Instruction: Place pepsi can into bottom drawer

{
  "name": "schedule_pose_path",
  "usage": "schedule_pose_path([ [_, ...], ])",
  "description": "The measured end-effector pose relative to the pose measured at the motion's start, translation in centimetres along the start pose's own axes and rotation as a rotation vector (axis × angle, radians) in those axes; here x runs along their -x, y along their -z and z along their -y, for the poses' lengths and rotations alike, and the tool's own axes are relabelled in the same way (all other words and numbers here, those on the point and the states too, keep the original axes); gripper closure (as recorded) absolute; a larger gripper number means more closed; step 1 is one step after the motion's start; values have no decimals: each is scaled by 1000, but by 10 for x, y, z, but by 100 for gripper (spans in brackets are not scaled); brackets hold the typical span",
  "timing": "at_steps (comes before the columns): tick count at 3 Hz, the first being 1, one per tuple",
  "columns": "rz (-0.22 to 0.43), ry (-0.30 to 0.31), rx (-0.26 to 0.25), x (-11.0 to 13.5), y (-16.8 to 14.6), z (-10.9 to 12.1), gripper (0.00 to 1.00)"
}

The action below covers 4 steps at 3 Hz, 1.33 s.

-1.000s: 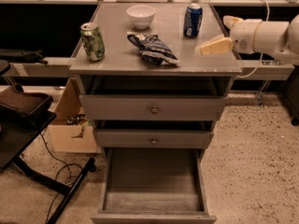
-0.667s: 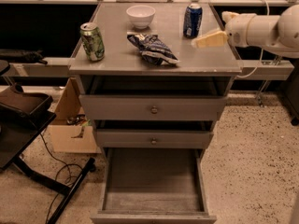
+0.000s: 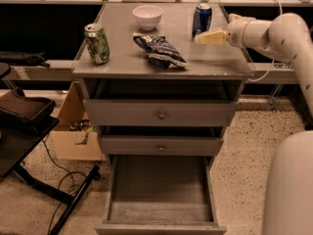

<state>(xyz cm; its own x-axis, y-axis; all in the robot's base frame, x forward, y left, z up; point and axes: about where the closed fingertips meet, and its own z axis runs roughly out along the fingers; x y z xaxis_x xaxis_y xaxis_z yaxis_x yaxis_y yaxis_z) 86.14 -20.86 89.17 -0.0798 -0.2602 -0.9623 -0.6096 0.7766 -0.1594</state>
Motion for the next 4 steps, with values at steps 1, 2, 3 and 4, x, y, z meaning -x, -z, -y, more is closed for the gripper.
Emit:
schedule_pose_path([
  [1, 35, -19, -36, -5, -25, 19, 0],
  [2, 57, -31, -58, -3, -50, 31, 0],
  [3, 78, -51, -67, 4, -70, 37, 3],
  [4, 92, -69, -64, 8, -78, 37, 26],
])
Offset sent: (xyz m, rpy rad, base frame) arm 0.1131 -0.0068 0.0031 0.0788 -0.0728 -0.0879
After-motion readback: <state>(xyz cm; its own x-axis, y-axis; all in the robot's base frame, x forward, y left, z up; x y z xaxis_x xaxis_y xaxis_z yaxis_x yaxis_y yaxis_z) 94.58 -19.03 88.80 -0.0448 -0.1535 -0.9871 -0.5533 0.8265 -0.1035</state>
